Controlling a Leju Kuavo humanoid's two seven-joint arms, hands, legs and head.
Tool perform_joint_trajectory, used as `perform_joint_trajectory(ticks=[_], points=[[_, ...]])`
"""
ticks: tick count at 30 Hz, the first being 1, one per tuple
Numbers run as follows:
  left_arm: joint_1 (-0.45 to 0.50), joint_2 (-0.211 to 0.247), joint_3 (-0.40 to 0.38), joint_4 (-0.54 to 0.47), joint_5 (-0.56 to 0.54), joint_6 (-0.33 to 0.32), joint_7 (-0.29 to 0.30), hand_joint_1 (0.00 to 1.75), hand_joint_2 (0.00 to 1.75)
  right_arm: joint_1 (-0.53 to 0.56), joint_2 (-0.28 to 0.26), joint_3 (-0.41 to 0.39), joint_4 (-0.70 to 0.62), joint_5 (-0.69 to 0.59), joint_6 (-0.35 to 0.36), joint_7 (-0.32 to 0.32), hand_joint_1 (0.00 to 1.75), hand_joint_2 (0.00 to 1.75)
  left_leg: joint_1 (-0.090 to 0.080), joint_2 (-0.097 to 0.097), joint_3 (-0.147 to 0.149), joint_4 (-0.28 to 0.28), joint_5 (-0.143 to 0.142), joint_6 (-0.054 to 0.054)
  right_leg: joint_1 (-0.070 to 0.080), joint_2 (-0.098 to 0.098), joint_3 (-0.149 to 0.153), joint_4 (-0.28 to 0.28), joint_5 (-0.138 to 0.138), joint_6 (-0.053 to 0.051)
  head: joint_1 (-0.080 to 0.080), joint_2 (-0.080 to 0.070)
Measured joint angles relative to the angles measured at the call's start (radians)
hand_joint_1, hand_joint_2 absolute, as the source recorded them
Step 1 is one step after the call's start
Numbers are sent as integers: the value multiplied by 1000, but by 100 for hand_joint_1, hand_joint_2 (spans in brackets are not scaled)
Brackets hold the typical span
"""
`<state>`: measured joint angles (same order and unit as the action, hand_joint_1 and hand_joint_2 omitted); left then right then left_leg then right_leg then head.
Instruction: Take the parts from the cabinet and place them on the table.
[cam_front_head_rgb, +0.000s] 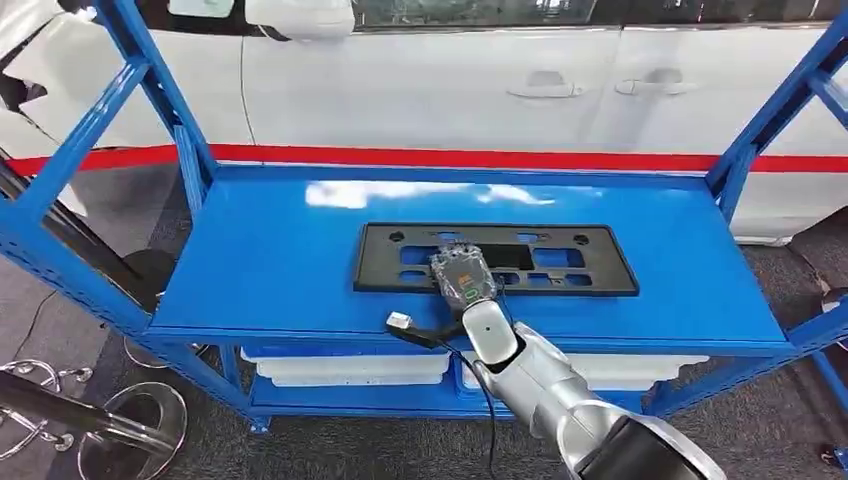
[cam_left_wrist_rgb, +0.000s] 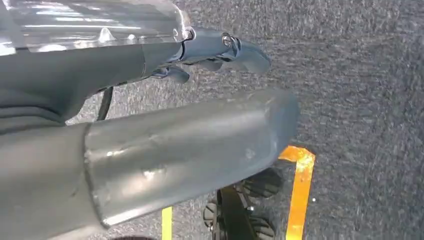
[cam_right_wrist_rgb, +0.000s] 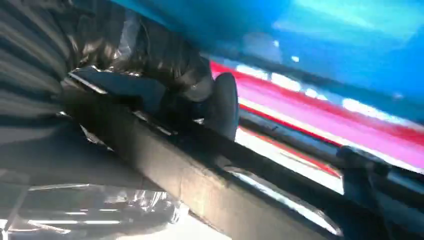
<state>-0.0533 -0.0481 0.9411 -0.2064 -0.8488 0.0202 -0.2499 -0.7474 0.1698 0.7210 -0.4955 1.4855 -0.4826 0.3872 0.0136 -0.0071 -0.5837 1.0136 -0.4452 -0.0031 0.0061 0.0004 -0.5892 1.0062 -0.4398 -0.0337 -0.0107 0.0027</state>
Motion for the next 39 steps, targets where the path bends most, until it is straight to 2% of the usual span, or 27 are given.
perform_joint_trajectory(ticks=[1,2,4,5,6,8,9,10,11,12,13,16,17,19,20,21,22,23,25,26,30,31,32,34,36,37,39], points=[[0,1,2,0,0,0,0,0,0,2,-1,-4,2,0,0,-2,150,175,5,1,-3,15,-10,0,-6,-4,13,-18,10,1,0,0],[0,1,2,0,-1,-1,-1,0,0,1,-3,-8,7,0,1,-2,159,175,5,2,-22,56,-43,-3,-8,-5,16,-27,15,-9,0,0],[1,4,5,0,-1,-1,-1,0,0,3,-4,-13,12,1,1,-3,157,175,8,2,-92,204,-119,-10,-8,-5,11,-25,16,-10,0,0],[2,6,5,0,-1,-1,-3,0,0,5,-4,-16,13,1,0,-4,166,175,8,2,-121,263,-138,-14,-8,-4,9,-23,15,-11,0,0],[2,6,5,0,-3,-5,-10,0,0,5,-4,-20,14,2,-1,-7,162,175,8,2,-133,286,-135,-18,-8,-4,8,-19,13,-10,0,0],[2,10,5,0,-12,-22,-44,0,0,5,-5,-33,17,2,-7,-18,164,175,11,3,-89,195,-67,-22,-10,-2,7,-8,6,-4,0,0],[2,15,5,0,-15,-30,-68,0,0,5,-5,-39,17,3,-12,-25,168,175,14,4,-42,103,-21,-23,-12,-2,7,1,0,1,0,0],[1,16,5,0,-19,-35,-89,0,0,5,-5,-45,17,3,-16,-29,168,175,16,5,-4,21,-5,-22,-11,-2,4,16,-9,8,0,0],[-1,18,5,0,-19,-40,-101,0,0,4,-6,-50,17,3,-18,-33,168,175,9,2,-2,24,-23,-14,-4,-1,-4,25,-14,15,0,0],[-1,19,5,0,-20,-41,-113,0,0,2,-7,-55,17,2,-21,-37,168,175,9,1,-3,24,-17,0,-4,3,-8,29,-15,20,0,0],[1,20,5,0,-21,-42,-119,0,0,2,-8,-59,18,3,-24,-41,168,175,8,1,-4,23,-18,2,-4,4,-7,30,-14,23,0,0],[0,22,5,0,-20,-46,-132,0,0,3,-12,-78,18,2,-39,-57,168,175,13,4,-3,17,-9,22,-9,4,-9,41,-24,37,0,0],[-1,22,5,0,-20,-47,-133,0,0,2,-13,-83,18,2,-40,-59,168,175,14,4,-5,17,-8,27,-10,3,-26,77,-53,43,1,0],[-1,23,6,0,-18,-52,-134,0,0,5,-15,-90,18,-1,-50,-76,168,175,13,6,-8,18,-8,31,-14,3,-94,223,-131,51,0,0],[-1,23,9,0,-13,-58,-137,0,0,8,-16,-98,17,-7,-62,-94,168,175,12,6,-10,18,-8,31,-15,3,-128,292,-157,53,1,0],[0,24,15,0,-8,-66,-145,0,0,14,-17,-112,11,-20,-79,-124,168,175,12,6,-10,18,-8,31,-16,3,-150,332,-159,54,0,0],[0,24,21,0,-8,-72,-150,0,0,19,-18,-124,3,-34,-89,-144,168,175,12,6,-9,18,-8,30,-17,3,-144,316,-136,53,0,0],[0,24,23,0,-5,-74,-154,0,0,20,-18,-134,-5,-45,-93,-160,168,175,12,5,-8,18,-9,29,-18,3,-120,261,-97,50,0,0],[-2,24,30,0,10,-88,-159,0,0,23,-18,-152,-33,-82,-110,-198,168,175,12,4,-4,18,-11,25,-18,3,-39,90,-9,40,0,0],[-3,24,38,0,29,-108,-173,0,0,30,-21,-162,-58,-117,-131,-233,168,175,12,4,-8,18,-11,22,-15,5,-17,42,-13,33,0,0],[-8,22,74,0,62,-111,-224,0,0,105,-37,-198,-234,-285,-190,-376,168,175,11,3,-10,10,-7,-5,-2,5,-24,29,-10,21,0,0],[-11,21,79,0,63,-98,-243,0,0,123,-42,-205,-294,-328,-195,-406,168,175,14,3,-15,15,-17,-10,-16,4,-16,14,-3,12,0,0],[-13,20,82,0,63,-97,-257,0,0,150,-49,-213,-365,-385,-203,-440,168,175,14,5,-21,43,-37,-12,-12,2,-10,8,-2,6,0,0],[-16,20,88,0,60,-124,-275,0,0,200,-61,-225,-495,-495,-216,-529,168,175,14,5,-85,188,-114,-15,-9,-1,-8,10,-5,-2,0,0],[-11,19,93,0,59,-138,-283,0,0,242,-70,-227,-595,-554,-218,-578,168,175,14,5,-144,312,-153,-18,-5,0,-8,13,-8,-7,0,0],[-8,19,95,0,55,-150,-292,0,0,267,-75,-229,-639,-583,-218,-597,168,175,14,5,-147,314,-138,-18,-4,1,-7,15,-10,-9,0,0],[-4,19,96,0,53,-161,-303,0,0,311,-87,-230,-733,-636,-218,-631,168,175,14,5,-89,189,-59,-12,-2,3,-5,21,-16,-7,0,0]])
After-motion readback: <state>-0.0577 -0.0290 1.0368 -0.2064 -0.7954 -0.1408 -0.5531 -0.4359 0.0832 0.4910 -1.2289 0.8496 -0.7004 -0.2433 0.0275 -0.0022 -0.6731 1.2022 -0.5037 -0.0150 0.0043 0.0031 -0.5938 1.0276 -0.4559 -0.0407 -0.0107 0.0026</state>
